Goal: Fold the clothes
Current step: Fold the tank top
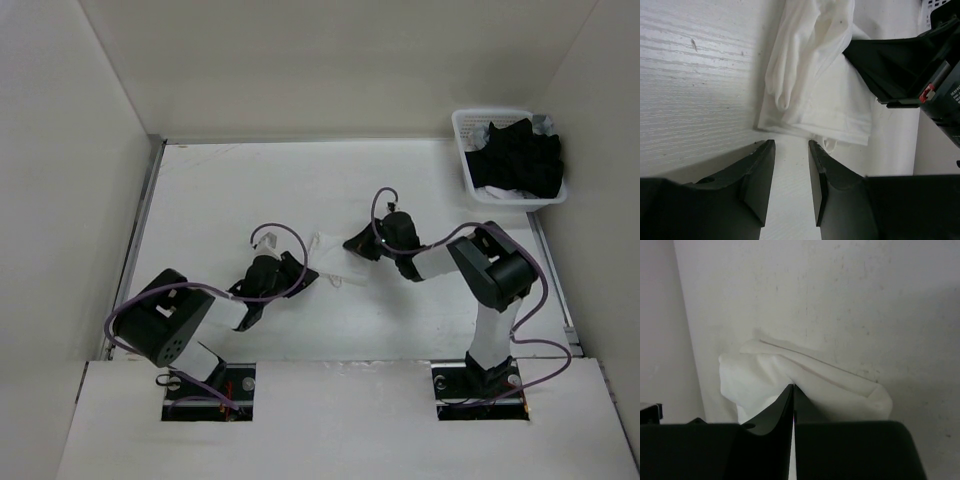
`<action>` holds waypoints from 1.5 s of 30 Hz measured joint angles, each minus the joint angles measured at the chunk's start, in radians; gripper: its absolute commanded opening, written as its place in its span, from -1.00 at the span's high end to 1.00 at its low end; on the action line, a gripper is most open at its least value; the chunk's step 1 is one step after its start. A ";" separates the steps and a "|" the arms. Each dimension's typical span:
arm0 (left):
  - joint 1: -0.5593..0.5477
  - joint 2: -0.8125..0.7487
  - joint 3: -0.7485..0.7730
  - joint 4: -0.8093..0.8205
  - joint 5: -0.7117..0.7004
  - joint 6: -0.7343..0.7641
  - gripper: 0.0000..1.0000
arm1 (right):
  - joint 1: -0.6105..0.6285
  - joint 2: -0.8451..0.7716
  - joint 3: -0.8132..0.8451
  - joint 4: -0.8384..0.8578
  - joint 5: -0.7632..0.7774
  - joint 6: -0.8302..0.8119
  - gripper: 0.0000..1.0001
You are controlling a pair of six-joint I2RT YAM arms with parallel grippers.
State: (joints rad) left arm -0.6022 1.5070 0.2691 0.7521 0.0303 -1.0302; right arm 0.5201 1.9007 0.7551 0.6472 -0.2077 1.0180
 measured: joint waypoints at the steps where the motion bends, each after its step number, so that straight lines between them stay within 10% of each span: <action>1: 0.002 -0.001 -0.006 0.008 0.000 -0.003 0.36 | -0.005 0.007 0.006 0.011 0.000 0.010 0.88; 14: 0.001 -0.298 -0.034 -0.151 -0.036 0.037 0.31 | -0.017 -0.107 -0.005 0.066 -0.043 0.055 0.36; 19: -0.039 -0.351 0.019 -0.227 -0.079 0.088 0.78 | -0.016 -0.350 -0.096 0.086 -0.024 0.004 0.97; 35: 0.020 0.282 0.398 -0.035 -0.025 0.058 1.00 | 0.057 -0.332 -0.222 0.026 0.104 -0.058 1.00; 45: 0.130 0.349 0.390 0.077 -0.025 0.000 0.82 | 0.072 -0.264 -0.266 -0.028 0.124 -0.032 1.00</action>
State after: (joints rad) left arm -0.4721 1.8557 0.6594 0.8295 0.0055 -1.0302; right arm 0.5919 1.6367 0.4889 0.6193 -0.0841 0.9855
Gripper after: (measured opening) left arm 0.065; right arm 0.002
